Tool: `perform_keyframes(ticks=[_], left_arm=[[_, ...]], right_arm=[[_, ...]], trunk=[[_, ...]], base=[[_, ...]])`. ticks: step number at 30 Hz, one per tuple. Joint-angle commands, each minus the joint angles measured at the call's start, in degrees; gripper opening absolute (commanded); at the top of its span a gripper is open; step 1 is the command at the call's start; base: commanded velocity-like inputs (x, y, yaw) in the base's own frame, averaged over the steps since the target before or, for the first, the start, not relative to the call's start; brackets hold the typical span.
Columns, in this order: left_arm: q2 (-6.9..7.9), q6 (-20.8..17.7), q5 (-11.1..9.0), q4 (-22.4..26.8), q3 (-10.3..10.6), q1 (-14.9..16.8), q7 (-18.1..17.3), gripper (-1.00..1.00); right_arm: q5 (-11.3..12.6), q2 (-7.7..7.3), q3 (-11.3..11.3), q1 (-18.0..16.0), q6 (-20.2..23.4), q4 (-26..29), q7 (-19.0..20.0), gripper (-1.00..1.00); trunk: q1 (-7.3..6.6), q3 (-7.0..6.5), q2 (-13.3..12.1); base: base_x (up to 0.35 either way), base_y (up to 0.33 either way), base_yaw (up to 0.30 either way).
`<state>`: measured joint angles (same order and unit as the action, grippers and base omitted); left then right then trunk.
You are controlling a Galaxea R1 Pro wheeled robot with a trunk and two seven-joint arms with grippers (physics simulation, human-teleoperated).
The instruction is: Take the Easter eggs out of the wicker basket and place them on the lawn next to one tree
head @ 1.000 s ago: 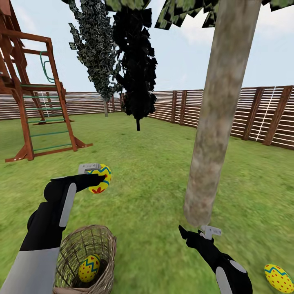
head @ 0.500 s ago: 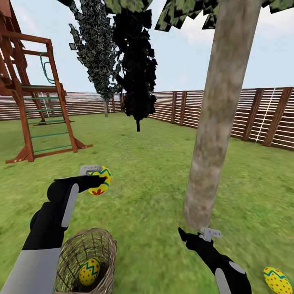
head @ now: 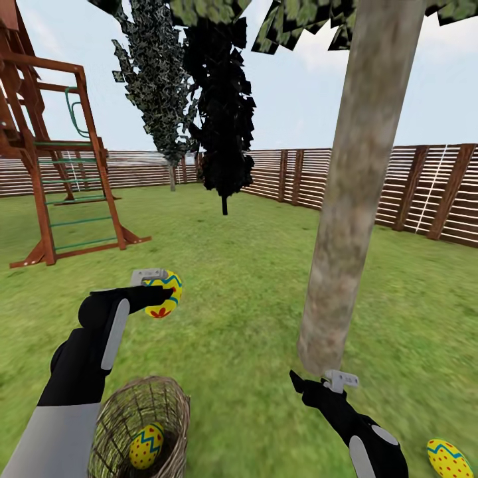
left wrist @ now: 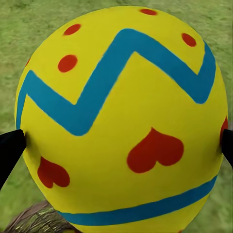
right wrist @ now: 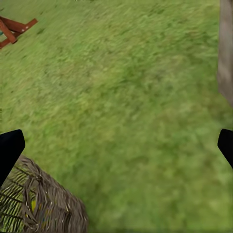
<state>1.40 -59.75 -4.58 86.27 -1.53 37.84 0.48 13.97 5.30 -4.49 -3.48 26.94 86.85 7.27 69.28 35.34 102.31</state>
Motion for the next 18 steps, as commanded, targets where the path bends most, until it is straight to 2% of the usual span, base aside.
perform_keyframes(ticks=[1,18], left_arm=[[0.01,-0.25,-0.34,0.04,-0.05,0.04,0.05,-1.0],[0.01,-0.25,-0.34,-0.75,-0.05,0.04,0.05,-1.0]], right_arm=[[0.18,0.07,-0.17,-0.04,0.35,0.03,0.29,1.0],[0.18,0.07,-0.13,-0.05,0.24,-1.18,0.29,1.0]], trunk=[[-0.23,-0.12,-0.38],[-3.97,-3.17,-7.2]], base=[[0.0,0.0,0.0],[0.0,0.0,0.0]])
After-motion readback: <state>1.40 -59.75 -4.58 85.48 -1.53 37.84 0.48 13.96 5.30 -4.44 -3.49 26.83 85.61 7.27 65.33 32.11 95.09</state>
